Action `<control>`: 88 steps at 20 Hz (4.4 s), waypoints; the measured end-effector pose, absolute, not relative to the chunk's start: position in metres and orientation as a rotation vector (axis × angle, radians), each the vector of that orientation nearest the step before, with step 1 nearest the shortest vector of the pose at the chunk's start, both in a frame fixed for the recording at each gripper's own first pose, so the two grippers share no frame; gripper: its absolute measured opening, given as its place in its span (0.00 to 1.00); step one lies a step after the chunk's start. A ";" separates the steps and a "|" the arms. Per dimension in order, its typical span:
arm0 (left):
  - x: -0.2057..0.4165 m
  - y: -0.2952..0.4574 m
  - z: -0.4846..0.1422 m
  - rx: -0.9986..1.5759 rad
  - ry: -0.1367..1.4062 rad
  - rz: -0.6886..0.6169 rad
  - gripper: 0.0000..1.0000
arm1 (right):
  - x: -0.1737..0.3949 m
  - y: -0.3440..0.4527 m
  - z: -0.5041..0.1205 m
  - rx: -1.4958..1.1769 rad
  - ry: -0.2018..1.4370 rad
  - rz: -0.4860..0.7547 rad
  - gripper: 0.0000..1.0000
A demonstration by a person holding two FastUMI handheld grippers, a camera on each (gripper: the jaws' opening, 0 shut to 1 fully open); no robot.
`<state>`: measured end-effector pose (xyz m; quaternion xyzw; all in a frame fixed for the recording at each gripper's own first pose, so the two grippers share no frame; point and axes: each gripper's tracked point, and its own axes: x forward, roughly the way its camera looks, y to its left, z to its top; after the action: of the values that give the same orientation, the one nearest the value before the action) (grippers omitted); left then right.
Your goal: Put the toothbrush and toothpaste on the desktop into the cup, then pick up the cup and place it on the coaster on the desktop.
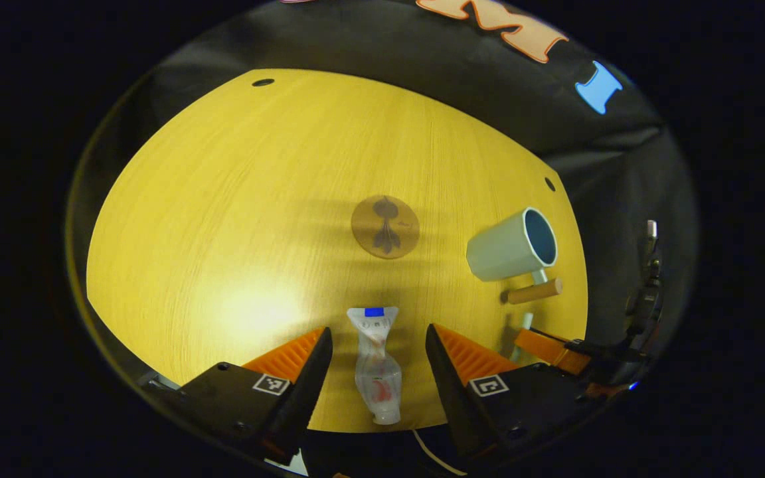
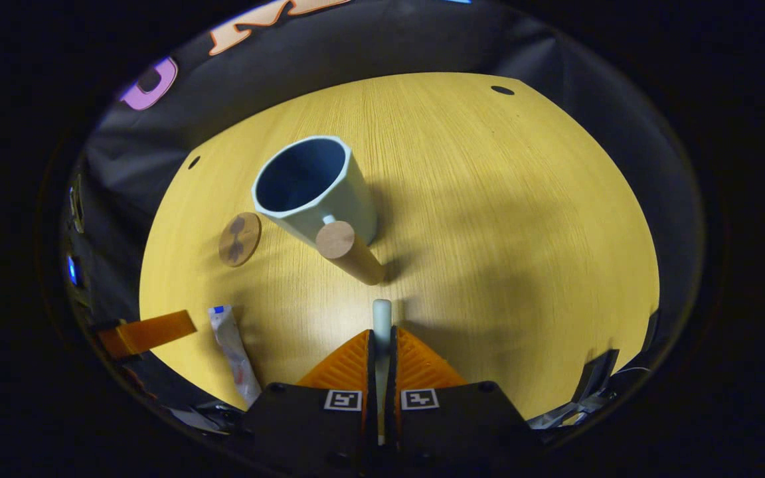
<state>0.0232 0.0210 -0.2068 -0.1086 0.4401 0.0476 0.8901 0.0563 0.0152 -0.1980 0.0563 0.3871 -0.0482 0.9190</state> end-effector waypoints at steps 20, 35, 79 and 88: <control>0.039 0.028 -0.257 -0.162 1.054 0.166 0.15 | 0.035 -0.078 -0.167 0.215 0.690 -0.211 0.07; 0.075 0.003 -0.101 -0.291 0.508 -0.008 0.01 | 0.098 -0.027 0.005 0.320 0.303 0.036 0.07; 0.168 -0.123 -0.017 -0.162 -0.112 -0.582 0.01 | 0.037 -0.100 -0.024 0.220 -0.200 -0.307 0.98; 0.175 -0.135 -0.057 0.021 -0.184 -0.635 0.01 | 0.017 -0.117 -0.029 0.240 -0.270 -0.322 0.98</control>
<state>0.1749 -0.1355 -0.0573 0.0104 -0.0902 -0.3119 0.9458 0.0170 -0.1169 -0.0286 0.1188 -0.1336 -0.1594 0.9709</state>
